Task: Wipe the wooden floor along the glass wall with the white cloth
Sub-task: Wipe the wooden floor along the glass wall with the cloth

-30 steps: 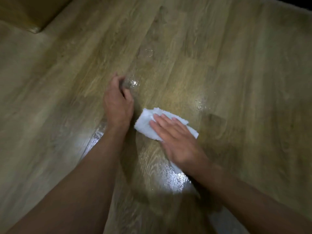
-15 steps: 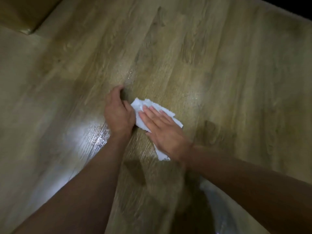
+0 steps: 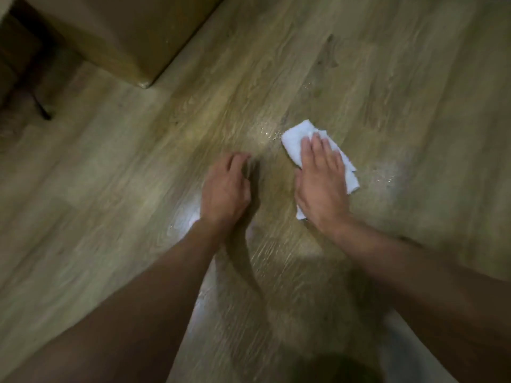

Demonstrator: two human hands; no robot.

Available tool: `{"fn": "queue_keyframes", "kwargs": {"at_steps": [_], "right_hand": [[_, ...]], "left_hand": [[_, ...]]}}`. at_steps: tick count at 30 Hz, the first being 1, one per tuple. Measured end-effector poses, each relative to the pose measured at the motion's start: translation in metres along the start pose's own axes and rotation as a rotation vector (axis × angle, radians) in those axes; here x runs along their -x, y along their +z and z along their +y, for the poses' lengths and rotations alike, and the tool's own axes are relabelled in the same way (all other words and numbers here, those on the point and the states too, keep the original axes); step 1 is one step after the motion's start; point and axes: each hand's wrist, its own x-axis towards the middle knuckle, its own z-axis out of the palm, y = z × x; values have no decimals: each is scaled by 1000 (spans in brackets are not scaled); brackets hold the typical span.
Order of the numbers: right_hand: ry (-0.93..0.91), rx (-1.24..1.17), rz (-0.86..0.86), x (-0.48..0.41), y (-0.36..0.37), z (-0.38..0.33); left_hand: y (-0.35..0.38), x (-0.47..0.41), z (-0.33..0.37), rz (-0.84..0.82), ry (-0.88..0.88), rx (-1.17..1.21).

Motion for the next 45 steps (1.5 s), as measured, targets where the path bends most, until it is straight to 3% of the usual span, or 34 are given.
{"fn": "queue_keyframes", "kwargs": {"at_steps": [6, 8, 11, 16, 19, 23, 25, 30, 32, 36, 40, 42, 45], "right_hand": [[-741, 0, -98, 52, 21, -8], [-847, -20, -173, 47, 20, 8], [-726, 2, -202, 11, 18, 11], [-392, 22, 34, -34, 23, -43], [-529, 83, 59, 3, 33, -63], [-760, 84, -47, 14, 21, -39], [-784, 72, -166, -15, 15, -26], [-229, -58, -206, -118, 13, -60], [-122, -94, -232, -144, 15, -88], [-344, -137, -196, -109, 23, -111], [-570, -194, -190, -83, 21, -80], [-528, -149, -161, -106, 23, -68], [-244, -79, -112, -163, 30, -90]], "left_hand": [[4, -10, -39, 152, -129, -36], [6, -8, -39, 164, -114, -30], [3, -9, -39, 164, -131, -25], [4, -10, -42, 185, -175, -6], [3, -11, -45, 217, -184, 11], [1, -10, -43, 198, -198, 46], [2, -10, -44, 195, -195, 14], [1, -12, -44, 166, -188, -75], [1, -13, -43, 160, -190, -89], [3, -13, -44, 180, -191, -67], [3, -13, -45, 172, -205, -47], [4, -13, -46, 107, -209, -91], [4, -14, -47, 77, -212, -131]]}}
